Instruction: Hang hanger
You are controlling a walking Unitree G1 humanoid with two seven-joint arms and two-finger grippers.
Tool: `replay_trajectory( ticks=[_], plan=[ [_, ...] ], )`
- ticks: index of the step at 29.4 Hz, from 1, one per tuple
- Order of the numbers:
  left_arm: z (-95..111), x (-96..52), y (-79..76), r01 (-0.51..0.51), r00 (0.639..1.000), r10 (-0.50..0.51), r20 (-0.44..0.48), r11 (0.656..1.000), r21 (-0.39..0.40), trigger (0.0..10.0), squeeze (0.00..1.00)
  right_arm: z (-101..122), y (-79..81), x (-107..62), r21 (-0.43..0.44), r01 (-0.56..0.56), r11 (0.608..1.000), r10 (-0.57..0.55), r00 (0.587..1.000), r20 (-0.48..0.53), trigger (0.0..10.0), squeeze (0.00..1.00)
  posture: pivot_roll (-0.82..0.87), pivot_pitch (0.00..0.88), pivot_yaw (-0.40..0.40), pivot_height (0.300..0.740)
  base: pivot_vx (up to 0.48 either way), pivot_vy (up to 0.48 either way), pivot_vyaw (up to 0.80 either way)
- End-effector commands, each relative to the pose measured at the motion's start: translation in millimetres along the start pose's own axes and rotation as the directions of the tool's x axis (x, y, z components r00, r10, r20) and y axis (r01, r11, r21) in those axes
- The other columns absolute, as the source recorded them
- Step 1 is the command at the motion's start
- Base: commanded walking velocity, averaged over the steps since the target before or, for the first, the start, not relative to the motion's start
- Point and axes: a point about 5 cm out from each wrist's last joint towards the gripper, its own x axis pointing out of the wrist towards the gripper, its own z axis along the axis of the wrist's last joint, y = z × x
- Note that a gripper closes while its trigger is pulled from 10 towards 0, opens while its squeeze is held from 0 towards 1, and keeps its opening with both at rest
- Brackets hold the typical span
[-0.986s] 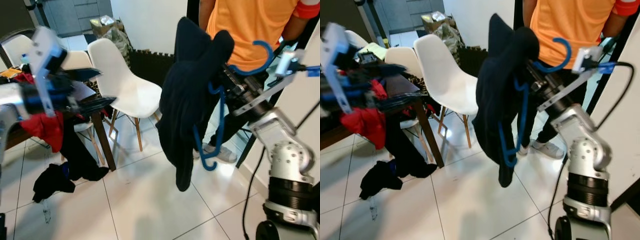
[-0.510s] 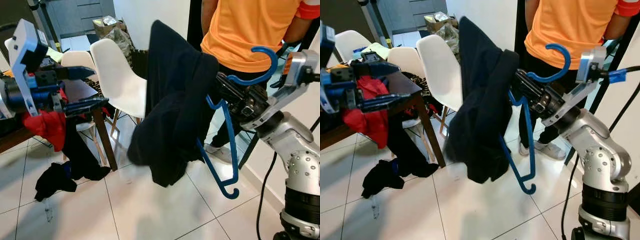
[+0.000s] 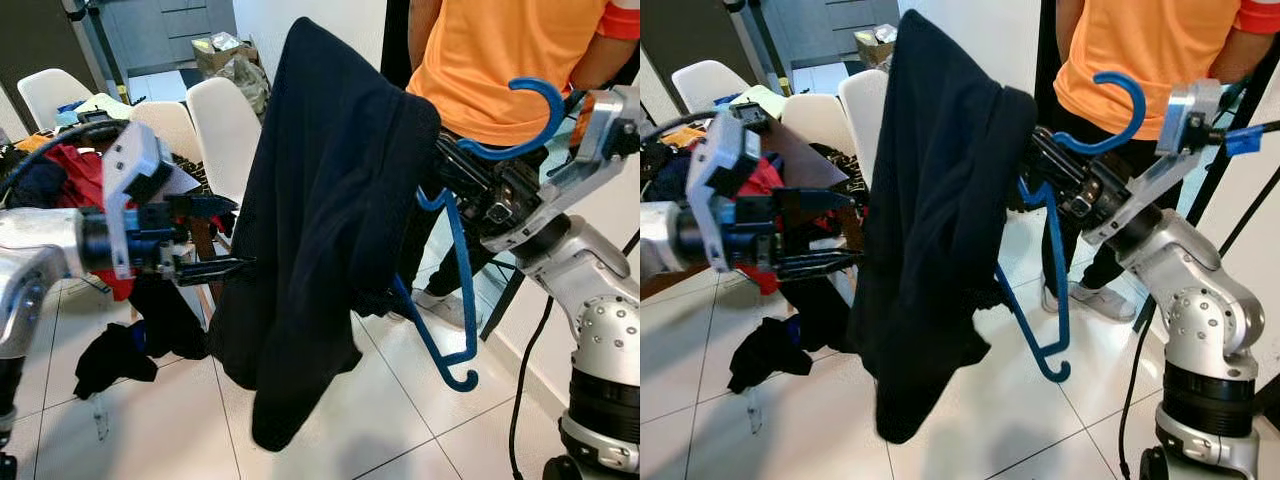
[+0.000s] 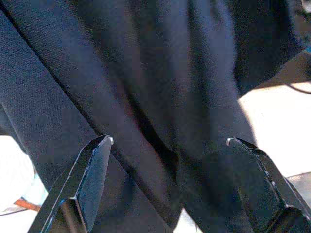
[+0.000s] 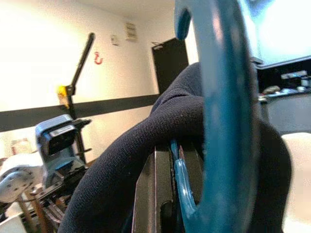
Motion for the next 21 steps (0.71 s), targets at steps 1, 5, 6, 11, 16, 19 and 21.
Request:
replay_trajectory(
  ticks=[1, 5, 6, 11, 16, 19, 21],
  plan=[
    [-2.4, 14.3, -8.7, 0.015, 0.999, -0.014, 0.031, 1.000, -0.019, 10.0, 0.00, 9.2, -1.2, 8.0, -0.047, 0.028, 0.999, -0.026, 0.998, 0.051, 10.0, 0.00, 0.10, 0.011, 0.044, 0.740, 0.000, 0.000, 0.00],
    [-5.0, 28.9, -16.8, 0.024, 0.998, -0.021, 0.067, 0.999, -0.045, 10.0, 0.00, 9.7, -4.3, 11.2, -0.054, 0.059, 0.997, -0.055, 0.997, 0.058, 10.0, 0.00, 0.10, 0.011, 0.045, 0.740, 0.000, 0.000, 0.00],
    [-5.0, 28.9, -16.8, 0.024, 0.998, -0.021, 0.067, 0.999, -0.045, 10.0, 0.00, 9.7, -4.3, 11.2, -0.054, 0.059, 0.997, -0.055, 0.997, 0.058, 10.0, 0.00, 0.10, 0.011, 0.045, 0.740, 0.000, 0.000, 0.00],
    [-18.9, 58.5, -39.3, 0.052, 0.997, -0.046, 0.070, 0.995, -0.085, 10.0, 0.00, 11.7, -6.5, 17.0, -0.053, 0.078, 0.996, -0.074, 0.995, 0.070, 10.0, 0.00, 0.10, 0.014, 0.050, 0.740, 0.000, 0.000, 0.00],
    [-34.9, 62.2, -34.9, -0.028, 1.000, 0.028, 0.010, 0.998, -0.052, 10.0, 0.00, 14.3, -3.8, 18.3, -0.045, 0.059, 0.997, -0.055, 0.995, 0.085, 10.0, 0.00, 0.10, 0.014, 0.053, 0.740, 0.000, 0.000, 0.00],
    [-38.0, 62.4, -29.6, -0.068, 0.998, 0.069, 0.011, 0.997, -0.042, 10.0, 0.00, 15.2, -2.2, 18.2, -0.042, 0.048, 0.998, -0.044, 0.995, 0.089, 10.0, 0.00, 0.10, 0.014, 0.053, 0.740, 0.000, 0.000, 0.00],
    [-38.0, 62.4, -29.6, -0.068, 0.998, 0.069, 0.011, 0.997, -0.042, 10.0, 0.00, 15.2, -2.2, 18.2, -0.042, 0.048, 0.998, -0.044, 0.995, 0.089, 10.0, 0.00, 0.10, 0.014, 0.053, 0.740, 0.000, 0.000, 0.00]
  ],
)
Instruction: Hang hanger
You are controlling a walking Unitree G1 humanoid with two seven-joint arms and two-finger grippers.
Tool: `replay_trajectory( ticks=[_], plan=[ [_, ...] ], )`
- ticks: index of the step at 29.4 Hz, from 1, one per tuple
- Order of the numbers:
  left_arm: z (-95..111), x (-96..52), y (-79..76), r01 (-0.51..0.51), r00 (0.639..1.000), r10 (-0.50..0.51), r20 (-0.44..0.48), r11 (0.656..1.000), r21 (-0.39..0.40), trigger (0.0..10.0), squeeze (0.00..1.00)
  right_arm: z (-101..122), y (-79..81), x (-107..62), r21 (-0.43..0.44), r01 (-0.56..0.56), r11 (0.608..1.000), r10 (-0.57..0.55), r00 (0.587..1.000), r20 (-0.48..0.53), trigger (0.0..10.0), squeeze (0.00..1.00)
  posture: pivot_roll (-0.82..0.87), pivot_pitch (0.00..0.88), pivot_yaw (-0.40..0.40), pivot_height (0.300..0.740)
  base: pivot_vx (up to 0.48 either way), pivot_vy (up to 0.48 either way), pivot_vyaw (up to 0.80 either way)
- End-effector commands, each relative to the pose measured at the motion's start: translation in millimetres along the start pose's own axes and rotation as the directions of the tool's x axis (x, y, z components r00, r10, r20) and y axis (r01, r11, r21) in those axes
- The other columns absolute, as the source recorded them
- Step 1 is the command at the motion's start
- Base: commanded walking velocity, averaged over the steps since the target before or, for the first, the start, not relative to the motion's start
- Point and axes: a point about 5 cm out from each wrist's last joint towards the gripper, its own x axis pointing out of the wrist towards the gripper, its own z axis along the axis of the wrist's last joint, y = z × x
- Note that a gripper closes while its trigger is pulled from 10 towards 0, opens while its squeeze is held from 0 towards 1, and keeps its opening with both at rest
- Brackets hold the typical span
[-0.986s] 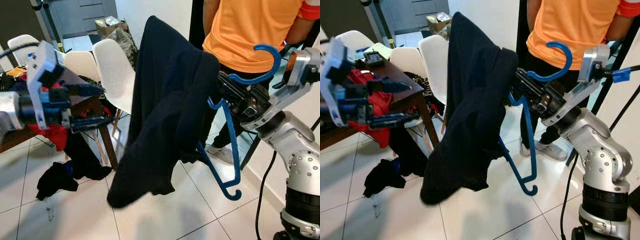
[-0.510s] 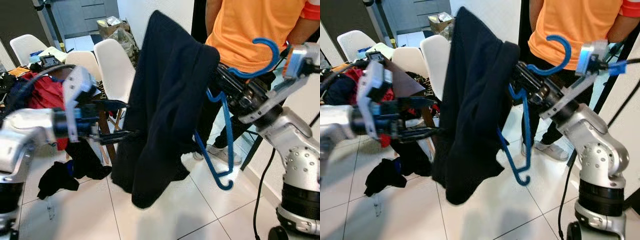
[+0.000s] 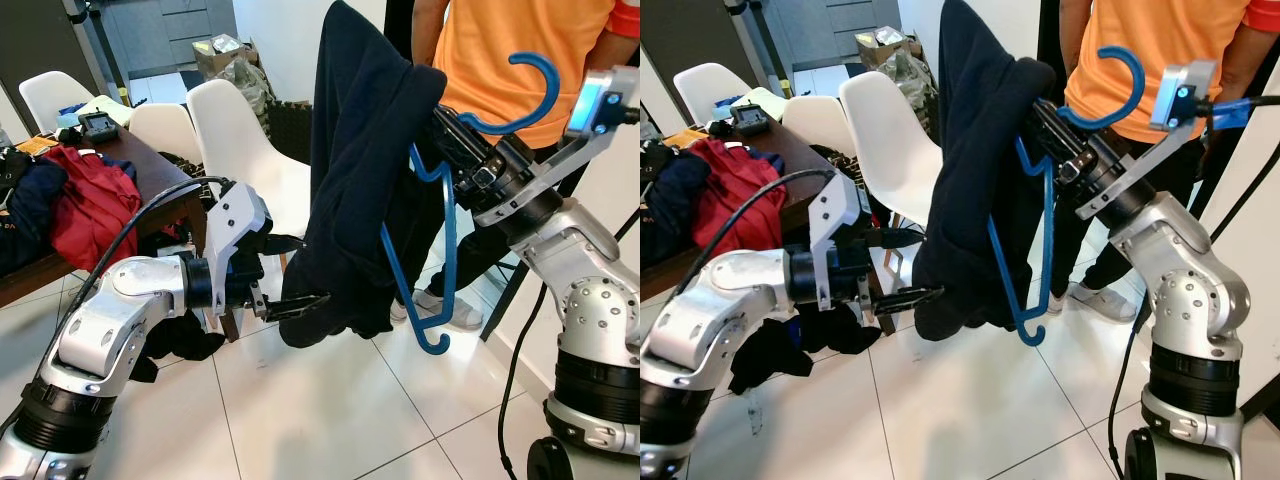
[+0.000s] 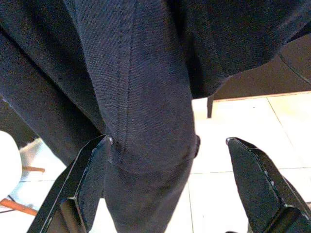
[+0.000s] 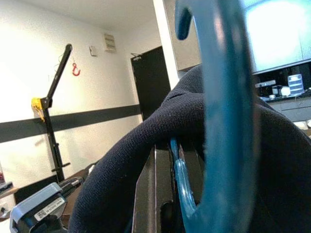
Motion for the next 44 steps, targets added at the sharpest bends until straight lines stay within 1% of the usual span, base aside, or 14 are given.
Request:
replay_trajectory(
  ticks=[1, 2, 4, 9, 10, 11, 12, 13, 21, 31, 36, 40, 41, 44],
  plan=[
    [-3.4, 0.4, 5.0, -0.036, 0.999, 0.035, 0.009, 0.999, 0.009, 10.0, 0.00, 9.1, 8.9, 4.1, -0.012, -0.060, 0.998, 0.060, 0.997, 0.046, 10.0, 0.00, 0.10, 0.014, 0.053, 0.740, 0.000, 0.000, 0.00],
    [-3.4, 0.4, 5.0, -0.036, 0.999, 0.035, 0.009, 0.999, 0.009, 10.0, 0.00, 9.1, 8.9, 4.1, -0.012, -0.060, 0.998, 0.060, 0.997, 0.046, 10.0, 0.00, 0.10, 0.014, 0.053, 0.740, 0.000, 0.000, 0.00],
    [3.2, 0.4, 15.0, -0.078, 0.996, 0.076, 0.041, 0.996, 0.040, 10.0, 0.00, 11.3, 10.6, 1.7, -0.015, -0.069, 0.997, 0.070, 0.997, 0.046, 10.0, 0.00, 0.09, 0.012, 0.052, 0.740, 0.000, 0.000, 0.00],
    [9.3, 4.9, 13.4, -0.062, 0.996, 0.058, 0.066, 0.997, 0.053, 10.0, 0.00, 11.6, 10.4, 2.2, -0.019, -0.062, 0.998, 0.063, 0.997, 0.048, 10.0, 0.00, 0.09, 0.011, 0.052, 0.740, 0.000, 0.000, 0.00],
    [9.4, 7.7, 10.2, -0.044, 0.997, 0.040, 0.069, 0.998, 0.050, 9.6, 0.00, 11.5, 10.6, 3.0, -0.020, -0.061, 0.998, 0.062, 0.997, 0.049, 10.0, 0.00, 0.09, 0.011, 0.052, 0.740, 0.000, 0.000, 0.00],
    [8.9, 9.6, 7.2, -0.024, 0.997, 0.022, 0.077, 0.999, 0.035, 2.1, 0.00, 11.6, 10.9, 3.7, -0.021, -0.061, 0.998, 0.062, 0.997, 0.050, 10.0, 0.00, 0.08, 0.010, 0.052, 0.740, 0.000, 0.000, 0.00],
    [8.9, 9.6, 7.2, -0.024, 0.997, 0.022, 0.077, 0.999, 0.035, 2.1, 0.00, 11.6, 10.9, 3.7, -0.021, -0.061, 0.998, 0.062, 0.997, 0.050, 10.0, 0.00, 0.08, 0.010, 0.052, 0.740, 0.000, 0.000, 0.00],
    [7.8, 11.2, 4.7, -0.003, 0.997, 0.001, 0.083, 1.000, 0.028, 0.0, 0.00, 12.0, 11.0, 4.0, -0.022, -0.061, 0.998, 0.062, 0.997, 0.051, 10.0, 0.00, 0.08, 0.010, 0.051, 0.740, 0.000, 0.000, 0.00],
    [3.5, 13.0, 2.1, 0.034, 0.996, -0.036, 0.081, 0.999, 0.021, 0.0, 0.00, 14.0, 11.0, 3.7, -0.025, -0.058, 0.998, 0.059, 0.997, 0.056, 10.0, 0.00, 0.08, 0.010, 0.054, 0.740, 0.000, 0.000, 0.00],
    [3.0, -9.1, 17.7, 0.012, 1.000, -0.013, 0.023, 0.999, 0.047, 0.0, 0.00, 17.7, 5.7, -1.0, -0.035, -0.029, 0.999, 0.031, 0.997, 0.066, 10.0, 0.00, 0.09, 0.011, 0.058, 0.740, 0.000, 0.000, 0.00],
    [7.1, -14.5, 22.4, 0.003, 1.000, -0.004, 0.027, 0.998, 0.055, 0.0, 0.00, 18.0, 4.9, -1.9, -0.037, -0.023, 0.999, 0.026, 0.998, 0.065, 10.0, 0.00, 0.09, 0.010, 0.058, 0.740, 0.000, 0.000, 0.00],
    [7.1, -14.5, 22.4, 0.003, 1.000, -0.004, 0.027, 0.998, 0.055, 0.0, 0.00, 18.0, 4.9, -1.9, -0.037, -0.023, 0.999, 0.026, 0.998, 0.065, 10.0, 0.00, 0.09, 0.010, 0.058, 0.740, 0.000, 0.000, 0.00],
    [13.8, -19.3, 27.9, -0.007, 0.999, 0.005, 0.038, 0.998, 0.069, 0.0, 0.00, 16.6, 4.3, -3.1, -0.036, -0.021, 0.999, 0.023, 0.998, 0.058, 10.0, 0.00, 0.09, 0.010, 0.058, 0.740, 0.000, 0.000, 0.00],
    [13.8, -19.3, 27.9, -0.007, 0.999, 0.005, 0.038, 0.998, 0.069, 0.0, 0.00, 16.6, 4.3, -3.1, -0.036, -0.021, 0.999, 0.023, 0.998, 0.058, 10.0, 0.00, 0.09, 0.010, 0.058, 0.740, 0.000, 0.000, 0.00]
  ],
)
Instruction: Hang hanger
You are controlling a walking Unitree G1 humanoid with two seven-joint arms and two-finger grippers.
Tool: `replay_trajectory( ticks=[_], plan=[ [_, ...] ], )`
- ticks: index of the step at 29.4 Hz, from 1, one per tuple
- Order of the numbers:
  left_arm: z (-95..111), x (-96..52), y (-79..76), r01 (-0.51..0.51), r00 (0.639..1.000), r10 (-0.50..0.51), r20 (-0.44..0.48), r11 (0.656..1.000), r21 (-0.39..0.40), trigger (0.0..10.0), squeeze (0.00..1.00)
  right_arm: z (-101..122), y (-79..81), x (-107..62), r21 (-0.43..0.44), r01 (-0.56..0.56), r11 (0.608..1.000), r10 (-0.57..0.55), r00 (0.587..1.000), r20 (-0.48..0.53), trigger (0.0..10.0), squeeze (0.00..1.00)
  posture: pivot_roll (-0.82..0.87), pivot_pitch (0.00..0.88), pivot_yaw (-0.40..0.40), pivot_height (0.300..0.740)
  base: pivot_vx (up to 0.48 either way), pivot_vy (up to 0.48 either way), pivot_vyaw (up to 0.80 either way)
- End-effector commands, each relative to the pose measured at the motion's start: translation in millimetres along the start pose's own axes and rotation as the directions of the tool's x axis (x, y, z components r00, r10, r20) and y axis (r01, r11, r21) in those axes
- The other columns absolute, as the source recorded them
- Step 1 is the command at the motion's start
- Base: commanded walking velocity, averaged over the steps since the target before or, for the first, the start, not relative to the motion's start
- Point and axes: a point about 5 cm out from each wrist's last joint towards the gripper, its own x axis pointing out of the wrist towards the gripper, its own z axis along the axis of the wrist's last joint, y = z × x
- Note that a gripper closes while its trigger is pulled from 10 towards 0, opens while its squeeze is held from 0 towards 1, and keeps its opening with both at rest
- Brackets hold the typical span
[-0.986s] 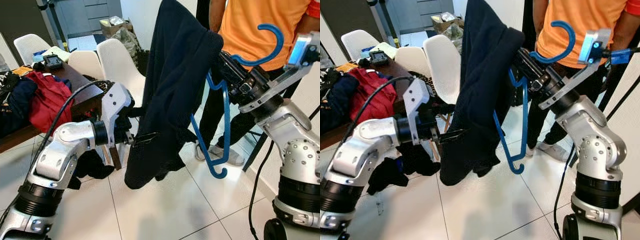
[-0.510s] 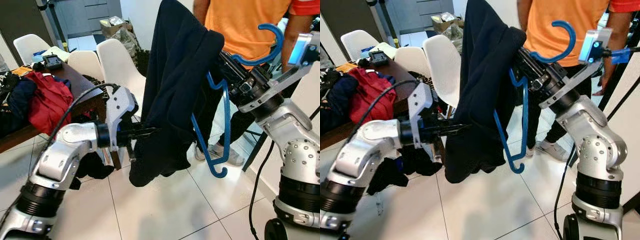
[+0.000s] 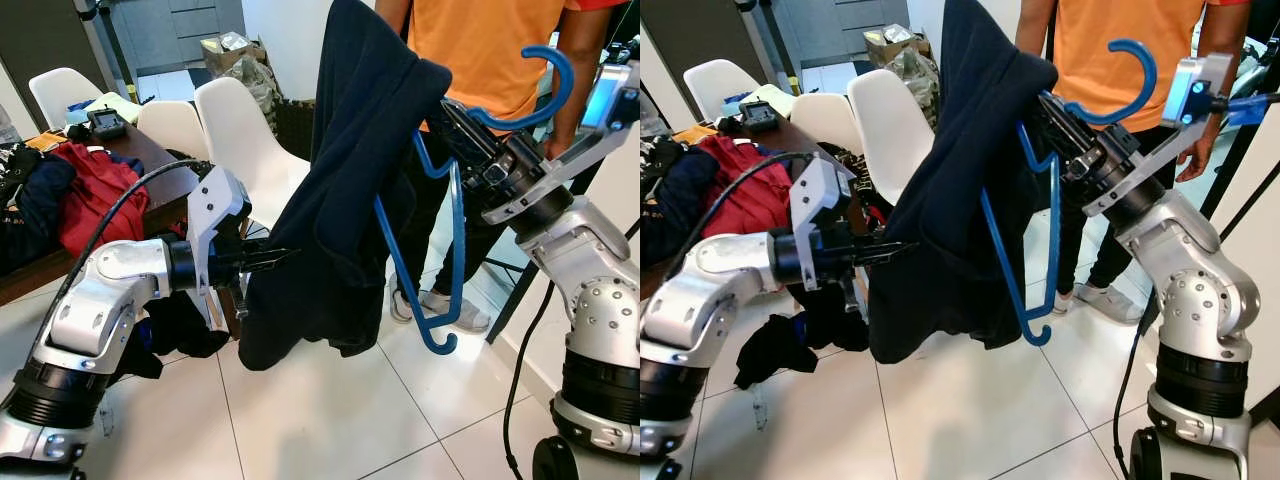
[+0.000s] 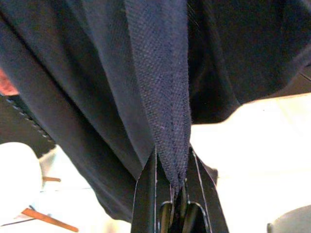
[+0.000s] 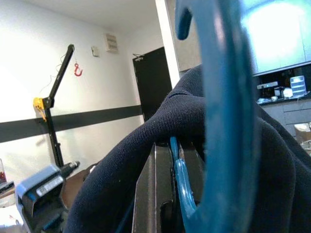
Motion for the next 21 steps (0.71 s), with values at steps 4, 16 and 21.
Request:
replay_trajectory(
  ticks=[4, 16, 21],
  plan=[
    [51.9, -34.2, 42.7, -0.027, 1.000, 0.029, -0.009, 0.984, 0.175, 0.0, 0.00, -3.4, 2.0, -19.5, -0.056, -0.043, 0.998, 0.039, 0.997, -0.069, 10.0, 0.00, 0.10, 0.006, 0.055, 0.740, 0.000, 0.000, 0.00],
    [143.3, -82.4, 78.5, 0.168, 0.970, -0.073, -0.231, 0.891, 0.422, 0.0, 0.00, -38.4, 27.1, -56.4, -0.009, -0.242, 0.970, 0.228, 0.923, -0.311, 10.0, 0.00, 0.15, 0.000, 0.076, 0.740, 0.000, 0.000, 0.00],
    [144.1, -83.2, 78.8, 0.197, 0.962, -0.093, -0.258, 0.888, 0.416, 0.0, 0.00, -41.1, 30.6, -56.6, 0.003, -0.262, 0.965, 0.249, 0.915, -0.316, 10.0, 0.00, 0.15, 0.000, 0.076, 0.740, 0.000, 0.000, 0.00]
  ],
)
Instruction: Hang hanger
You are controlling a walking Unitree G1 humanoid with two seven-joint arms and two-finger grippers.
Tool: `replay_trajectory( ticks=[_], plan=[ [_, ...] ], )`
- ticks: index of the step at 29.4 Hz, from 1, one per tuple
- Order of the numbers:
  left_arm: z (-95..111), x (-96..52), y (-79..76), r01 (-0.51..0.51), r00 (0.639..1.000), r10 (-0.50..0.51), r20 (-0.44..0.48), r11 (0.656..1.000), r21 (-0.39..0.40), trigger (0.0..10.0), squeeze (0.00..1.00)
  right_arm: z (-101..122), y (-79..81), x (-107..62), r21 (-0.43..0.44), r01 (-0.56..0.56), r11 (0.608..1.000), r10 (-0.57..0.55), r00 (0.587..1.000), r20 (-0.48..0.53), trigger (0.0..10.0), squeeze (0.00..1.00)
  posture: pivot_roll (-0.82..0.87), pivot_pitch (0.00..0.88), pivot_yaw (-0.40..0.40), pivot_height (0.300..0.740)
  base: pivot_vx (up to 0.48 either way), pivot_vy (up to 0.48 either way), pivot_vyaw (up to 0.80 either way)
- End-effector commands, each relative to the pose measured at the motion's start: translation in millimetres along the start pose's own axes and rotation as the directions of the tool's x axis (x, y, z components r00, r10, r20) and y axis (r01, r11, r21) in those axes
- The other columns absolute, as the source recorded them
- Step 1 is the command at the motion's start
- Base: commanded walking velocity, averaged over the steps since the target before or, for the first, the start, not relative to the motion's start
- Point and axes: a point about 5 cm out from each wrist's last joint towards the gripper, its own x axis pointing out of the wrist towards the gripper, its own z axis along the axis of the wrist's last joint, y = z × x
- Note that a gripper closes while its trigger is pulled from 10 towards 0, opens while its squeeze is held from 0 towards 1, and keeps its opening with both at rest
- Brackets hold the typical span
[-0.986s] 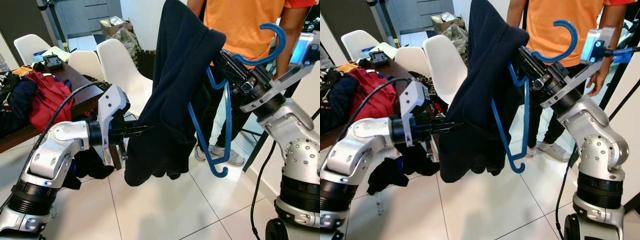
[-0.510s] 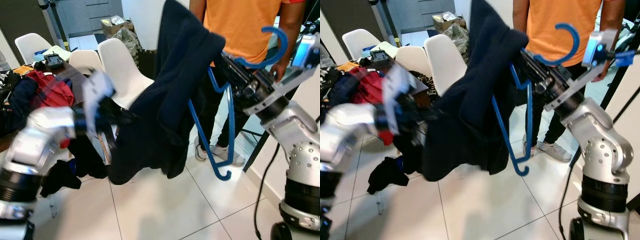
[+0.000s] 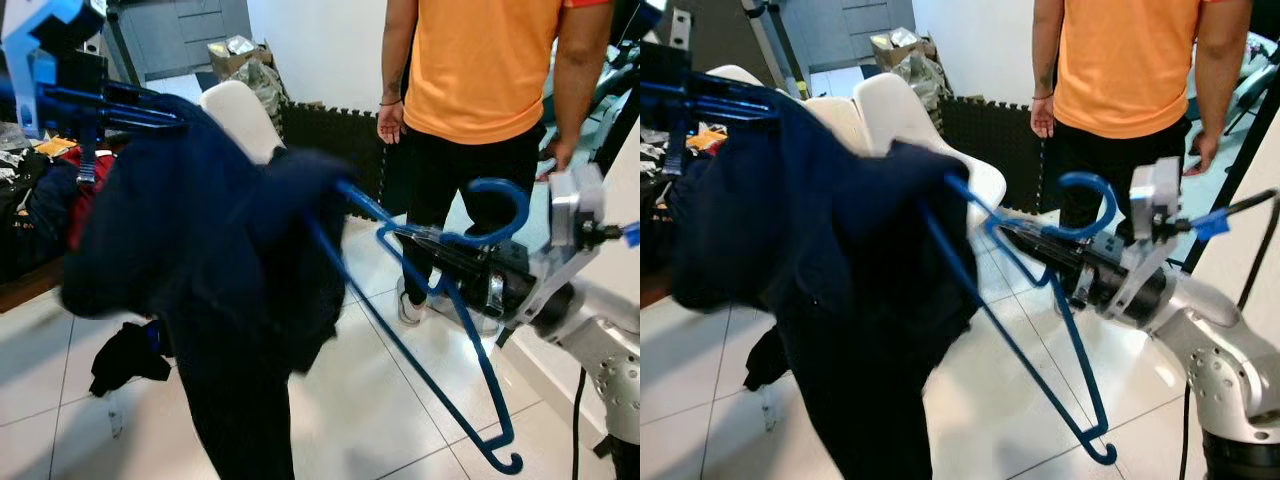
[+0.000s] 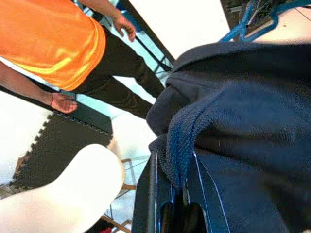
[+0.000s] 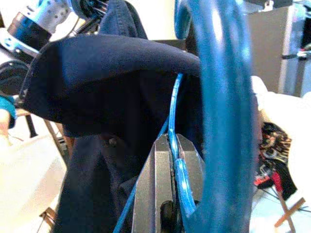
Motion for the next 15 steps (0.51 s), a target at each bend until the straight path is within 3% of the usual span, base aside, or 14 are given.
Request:
replay_trajectory(
  ticks=[1, 6, 8, 10, 12, 15],
  plan=[
    [1.7, -10.2, 2.1, 0.020, 0.998, -0.019, -0.055, 1.000, 0.011, 0.0, 0.00, 2.7, 9.0, 4.7, -0.028, -0.061, 0.998, 0.061, 0.998, 0.010, 10.0, 0.00, 0.15, 0.000, 0.079, 0.740, 0.000, 0.000, 0.00],
    [1.0, -9.7, 1.5, 0.070, 0.996, -0.070, -0.064, 0.998, 0.001, 0.0, 0.00, 8.1, 21.1, 8.5, -0.016, -0.160, 0.987, 0.161, 0.985, 0.055, 10.0, 0.00, 0.15, 0.000, 0.081, 0.740, 0.000, 0.000, 0.00],
    [1.3, -9.4, 2.9, 0.098, 0.993, -0.098, -0.064, 0.995, -0.004, 0.0, 0.00, 12.2, 31.6, 11.1, -0.005, -0.253, 0.967, 0.252, 0.960, 0.119, 10.0, 0.00, 0.16, 0.000, 0.081, 0.740, 0.000, 0.000, 0.00],
    [1.3, -9.4, 2.9, 0.098, 0.993, -0.098, -0.064, 0.995, -0.004, 0.0, 0.00, 12.2, 31.6, 11.1, -0.005, -0.253, 0.967, 0.252, 0.960, 0.119, 10.0, 0.00, 0.16, 0.000, 0.081, 0.740, 0.000, 0.000, 0.00],
    [4.3, -8.6, 3.6, 0.116, 0.992, -0.117, -0.047, 0.993, -0.010, 0.0, 0.00, 11.7, 41.9, 20.6, 0.027, -0.343, 0.939, 0.331, 0.922, 0.199, 10.0, 0.00, 0.17, 0.000, 0.081, 0.740, 0.000, 0.000, 0.00],
    [4.3, -8.6, 3.6, 0.116, 0.992, -0.117, -0.047, 0.993, -0.010, 0.0, 0.00, 11.7, 41.9, 20.6, 0.027, -0.343, 0.939, 0.331, 0.922, 0.199, 10.0, 0.00, 0.17, 0.000, 0.081, 0.740, 0.000, 0.000, 0.00]
  ],
)
